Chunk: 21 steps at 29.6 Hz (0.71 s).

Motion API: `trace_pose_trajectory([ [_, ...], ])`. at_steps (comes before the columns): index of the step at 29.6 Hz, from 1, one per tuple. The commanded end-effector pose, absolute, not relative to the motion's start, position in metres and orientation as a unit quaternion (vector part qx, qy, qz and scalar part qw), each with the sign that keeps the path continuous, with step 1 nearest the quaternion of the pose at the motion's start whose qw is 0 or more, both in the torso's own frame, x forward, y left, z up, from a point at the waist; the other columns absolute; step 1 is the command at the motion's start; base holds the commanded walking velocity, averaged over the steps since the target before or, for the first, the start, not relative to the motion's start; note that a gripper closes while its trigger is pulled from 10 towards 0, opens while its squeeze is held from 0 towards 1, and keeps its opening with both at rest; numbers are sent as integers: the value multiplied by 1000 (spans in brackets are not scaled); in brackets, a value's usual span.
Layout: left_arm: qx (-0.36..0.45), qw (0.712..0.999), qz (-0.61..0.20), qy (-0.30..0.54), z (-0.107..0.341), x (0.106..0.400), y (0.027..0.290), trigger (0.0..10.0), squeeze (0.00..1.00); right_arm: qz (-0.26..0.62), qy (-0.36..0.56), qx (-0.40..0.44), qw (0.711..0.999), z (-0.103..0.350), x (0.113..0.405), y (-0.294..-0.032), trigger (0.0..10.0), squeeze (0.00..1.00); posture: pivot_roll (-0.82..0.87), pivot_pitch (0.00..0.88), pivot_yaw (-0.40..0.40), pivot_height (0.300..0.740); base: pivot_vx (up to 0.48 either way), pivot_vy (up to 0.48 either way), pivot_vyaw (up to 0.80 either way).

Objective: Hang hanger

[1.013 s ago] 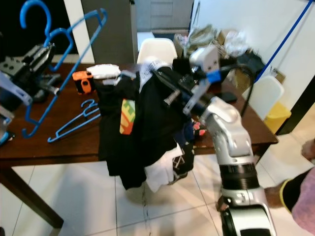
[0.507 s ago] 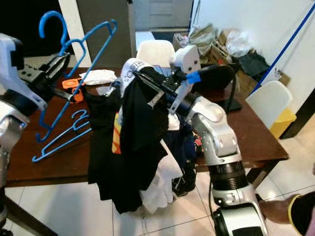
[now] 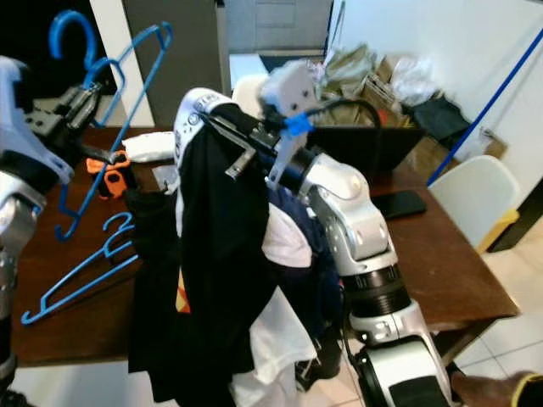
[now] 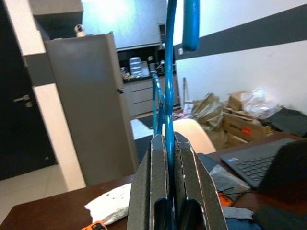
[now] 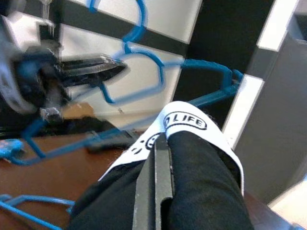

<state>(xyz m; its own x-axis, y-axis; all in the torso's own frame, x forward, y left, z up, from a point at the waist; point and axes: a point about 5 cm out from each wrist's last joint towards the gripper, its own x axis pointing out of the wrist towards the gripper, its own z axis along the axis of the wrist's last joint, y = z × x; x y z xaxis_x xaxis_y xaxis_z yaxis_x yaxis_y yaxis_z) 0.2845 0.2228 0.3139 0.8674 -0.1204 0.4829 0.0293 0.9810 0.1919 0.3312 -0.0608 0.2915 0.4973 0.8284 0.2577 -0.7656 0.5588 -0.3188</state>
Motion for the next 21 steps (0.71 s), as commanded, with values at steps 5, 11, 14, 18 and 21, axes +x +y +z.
trace_pose_trajectory([
  [5, 88, 959, -19, -268, 318, 286, 223, 10000, 0, 431, -60, -183, 882, 248, 344, -73, 10000, 0, 92, 0, -43, 740, 0, 0, 0],
  [11, 85, 957, -34, -275, 322, 287, 216, 10000, 0, 342, 24, -246, 907, 225, 361, -100, 10000, 1000, 90, 0, -39, 740, 0, 0, 0],
  [14, 78, 957, -48, -276, 323, 287, 213, 10000, 0, 327, 28, -238, 914, 226, 364, -106, 10000, 1000, 91, 0, -40, 740, 0, 0, 0],
  [18, 68, 955, -82, -276, 327, 285, 205, 10000, 0, 338, 13, -158, 928, 236, 363, -115, 10000, 1000, 92, 0, -39, 740, 0, 0, 0],
  [21, 66, 953, -104, -276, 331, 284, 202, 10000, 0, 390, -19, -90, 916, 248, 354, -118, 10000, 1000, 89, 0, -37, 740, 0, 0, 0],
])
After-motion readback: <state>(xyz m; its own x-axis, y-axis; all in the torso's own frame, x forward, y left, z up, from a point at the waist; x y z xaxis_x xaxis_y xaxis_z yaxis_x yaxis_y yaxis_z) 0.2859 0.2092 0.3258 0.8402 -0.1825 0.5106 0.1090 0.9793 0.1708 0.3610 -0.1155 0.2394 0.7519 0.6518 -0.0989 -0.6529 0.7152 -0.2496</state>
